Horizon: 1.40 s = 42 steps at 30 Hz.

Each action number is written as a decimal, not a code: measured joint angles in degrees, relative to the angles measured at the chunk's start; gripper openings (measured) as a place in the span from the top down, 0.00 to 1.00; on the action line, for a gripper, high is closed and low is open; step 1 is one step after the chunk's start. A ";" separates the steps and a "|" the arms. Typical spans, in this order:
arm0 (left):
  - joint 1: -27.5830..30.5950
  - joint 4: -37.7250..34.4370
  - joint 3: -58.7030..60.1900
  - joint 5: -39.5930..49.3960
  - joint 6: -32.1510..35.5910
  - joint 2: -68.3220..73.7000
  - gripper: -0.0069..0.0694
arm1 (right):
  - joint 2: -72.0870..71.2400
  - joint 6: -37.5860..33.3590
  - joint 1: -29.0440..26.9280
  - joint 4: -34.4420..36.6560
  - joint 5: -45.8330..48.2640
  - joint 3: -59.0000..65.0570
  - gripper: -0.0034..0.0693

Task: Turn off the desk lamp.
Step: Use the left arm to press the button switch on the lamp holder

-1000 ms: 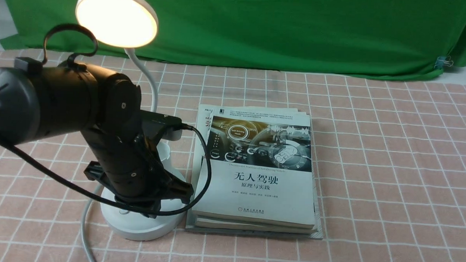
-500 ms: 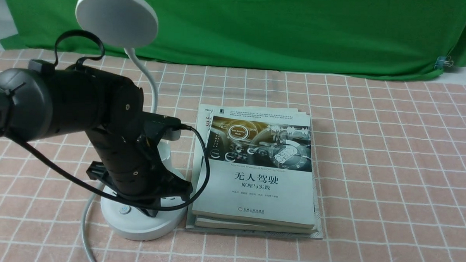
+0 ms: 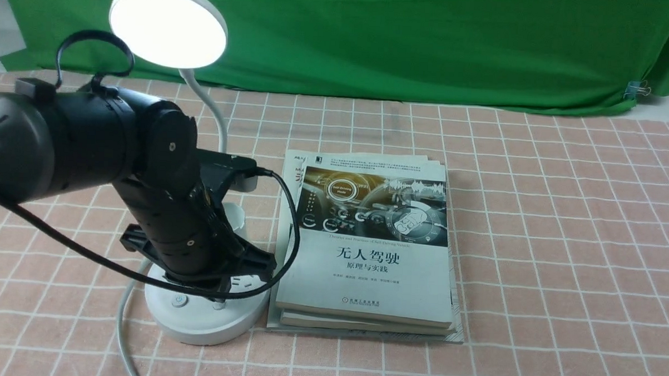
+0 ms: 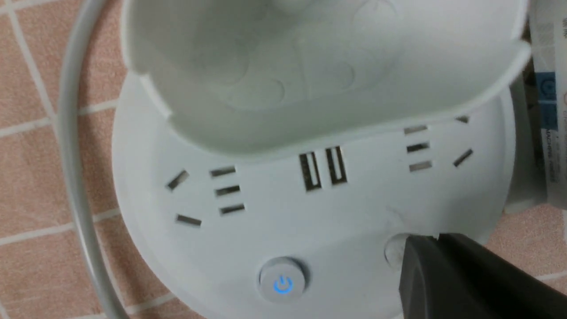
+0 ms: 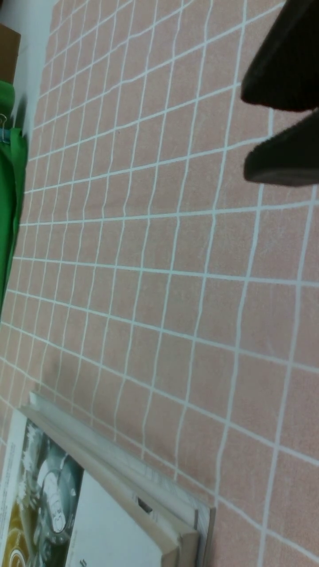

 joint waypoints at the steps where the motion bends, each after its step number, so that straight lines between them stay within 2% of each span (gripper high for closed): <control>1: 0.00 0.00 0.00 -0.43 0.00 0.90 0.90 | 0.00 0.00 0.00 0.00 0.00 0.00 0.62; 11: 0.00 -0.44 -0.19 0.33 1.67 1.95 0.90 | 0.00 0.00 0.00 0.00 0.00 0.00 0.62; 19: 0.00 -1.05 0.02 1.51 1.57 -3.34 0.90 | 0.00 0.00 0.00 0.00 0.00 0.00 0.62; 35: 0.00 -1.10 0.02 0.94 1.94 1.76 0.90 | 0.00 0.00 0.00 0.00 0.00 0.00 0.62; 42: 0.00 -2.59 3.57 0.44 1.94 -10.19 0.90 | 0.00 0.00 0.00 0.00 0.00 0.00 0.62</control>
